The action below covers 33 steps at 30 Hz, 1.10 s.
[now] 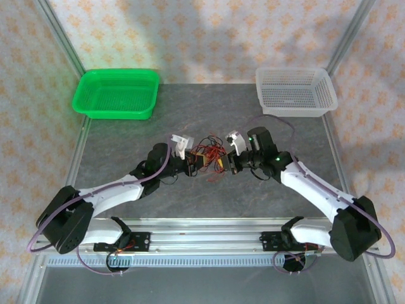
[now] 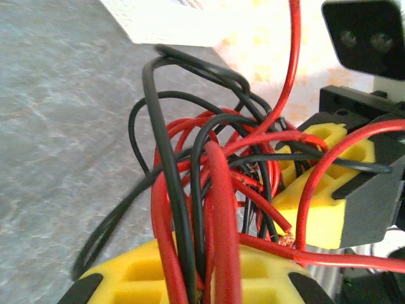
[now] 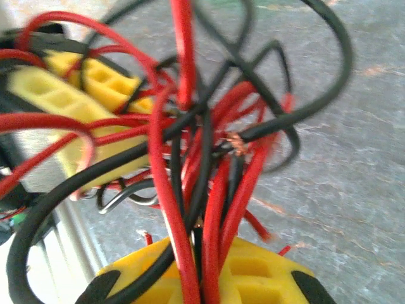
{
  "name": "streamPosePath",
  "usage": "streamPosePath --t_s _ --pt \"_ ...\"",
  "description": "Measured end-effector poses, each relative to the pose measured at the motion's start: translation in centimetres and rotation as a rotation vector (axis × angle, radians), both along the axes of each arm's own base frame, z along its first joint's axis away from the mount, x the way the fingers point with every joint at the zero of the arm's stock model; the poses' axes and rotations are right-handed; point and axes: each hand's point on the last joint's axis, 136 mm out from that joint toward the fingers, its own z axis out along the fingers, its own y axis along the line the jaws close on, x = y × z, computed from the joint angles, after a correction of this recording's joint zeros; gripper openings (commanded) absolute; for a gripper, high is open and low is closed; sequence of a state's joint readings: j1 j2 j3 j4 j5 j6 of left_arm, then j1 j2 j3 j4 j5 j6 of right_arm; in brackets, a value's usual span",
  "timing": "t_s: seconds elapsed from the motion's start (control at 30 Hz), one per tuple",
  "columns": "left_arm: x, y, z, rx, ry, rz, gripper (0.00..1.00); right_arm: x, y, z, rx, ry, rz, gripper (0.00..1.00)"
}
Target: Untangle the cables
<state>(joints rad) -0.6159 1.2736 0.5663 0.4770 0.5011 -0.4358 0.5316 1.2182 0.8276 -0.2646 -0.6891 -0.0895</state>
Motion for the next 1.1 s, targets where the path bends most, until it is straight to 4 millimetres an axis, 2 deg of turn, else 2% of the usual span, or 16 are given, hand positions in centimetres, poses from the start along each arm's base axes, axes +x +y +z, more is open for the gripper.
streamPosePath --t_s 0.13,0.4,0.53,0.67,0.77,0.87,0.97,1.1 --pt "0.7 1.2 0.2 0.071 -0.018 0.083 0.00 1.3 -0.7 -1.9 -0.090 0.046 -0.082 0.03" --pt "0.7 2.0 -2.7 0.164 0.048 0.126 0.00 2.3 -0.8 -5.1 -0.173 0.139 -0.160 0.14" --pt "0.7 3.0 -5.9 0.207 0.116 0.173 0.00 3.0 -1.7 -6.4 -0.203 0.180 -0.251 0.25" --pt "0.3 4.5 -9.7 0.252 0.212 0.233 0.00 3.7 -3.0 -8.1 -0.231 0.237 -0.362 0.43" --pt "-0.2 5.0 -11.7 0.249 0.276 0.259 0.00 3.4 -3.8 -9.4 -0.226 0.286 -0.437 0.54" --pt "-0.3 4.9 -12.8 0.213 0.330 0.283 0.00 2.9 -4.1 -10.5 -0.183 0.332 -0.504 0.60" --pt "-0.6 4.6 -13.4 0.148 0.387 0.303 0.00 2.0 -3.9 -10.7 -0.120 0.359 -0.562 0.67" --pt "-0.9 4.6 -13.6 0.070 0.453 0.340 0.00 1.1 -2.4 -8.8 -0.023 0.345 -0.614 0.76"
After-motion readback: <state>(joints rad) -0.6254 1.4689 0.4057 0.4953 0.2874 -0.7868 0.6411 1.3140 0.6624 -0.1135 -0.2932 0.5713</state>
